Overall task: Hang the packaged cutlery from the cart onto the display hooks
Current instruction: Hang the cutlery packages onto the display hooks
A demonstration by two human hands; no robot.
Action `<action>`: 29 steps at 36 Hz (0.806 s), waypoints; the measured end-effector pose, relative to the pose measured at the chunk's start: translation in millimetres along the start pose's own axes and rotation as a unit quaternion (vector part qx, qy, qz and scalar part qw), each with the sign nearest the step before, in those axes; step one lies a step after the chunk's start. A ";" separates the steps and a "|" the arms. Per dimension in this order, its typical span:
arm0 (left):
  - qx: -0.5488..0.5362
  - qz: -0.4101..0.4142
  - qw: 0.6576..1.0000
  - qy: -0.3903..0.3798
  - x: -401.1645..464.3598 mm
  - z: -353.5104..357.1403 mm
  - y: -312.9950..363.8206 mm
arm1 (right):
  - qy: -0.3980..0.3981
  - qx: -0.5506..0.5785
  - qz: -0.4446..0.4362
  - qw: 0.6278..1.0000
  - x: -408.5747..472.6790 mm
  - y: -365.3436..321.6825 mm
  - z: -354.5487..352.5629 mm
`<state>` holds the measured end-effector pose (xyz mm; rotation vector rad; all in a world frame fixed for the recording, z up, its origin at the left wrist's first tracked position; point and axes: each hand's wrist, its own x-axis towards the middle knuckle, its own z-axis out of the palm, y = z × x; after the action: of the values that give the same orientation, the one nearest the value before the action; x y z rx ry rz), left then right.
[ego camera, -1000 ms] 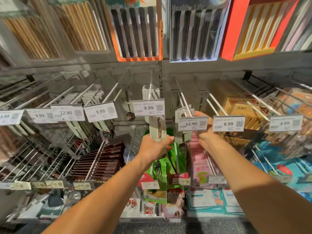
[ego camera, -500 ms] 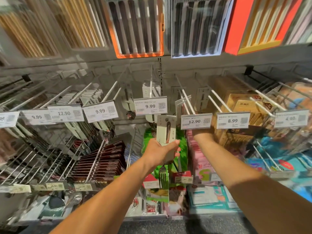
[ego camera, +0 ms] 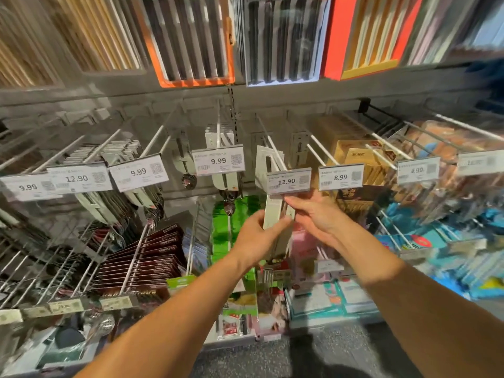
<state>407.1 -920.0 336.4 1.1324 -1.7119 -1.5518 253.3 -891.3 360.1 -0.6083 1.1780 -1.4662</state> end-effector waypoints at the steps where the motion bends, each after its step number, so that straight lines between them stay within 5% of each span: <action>1: 0.001 0.030 0.999 0.033 1.2 -1.1 1.4 | 0.012 -0.003 -0.009 1.000 -1.0 -0.9 -0.3; 8: 0.057 0.150 0.984 0.083 6.5 -5.4 11.5 | 0.036 0.020 -0.061 0.997 -2.5 -2.8 6.0; 24: 0.124 0.185 0.966 0.133 16.1 -7.6 11.5 | 0.044 0.065 -0.077 0.994 6.7 -3.9 8.5; 29: 0.155 0.174 0.960 0.152 22.1 -7.5 17.8 | 0.113 0.006 -0.050 0.992 17.8 0.3 5.4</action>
<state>398.9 -943.4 352.1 1.0776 -1.8557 -0.8687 253.5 -909.8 357.7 -0.5095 1.3284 -1.6594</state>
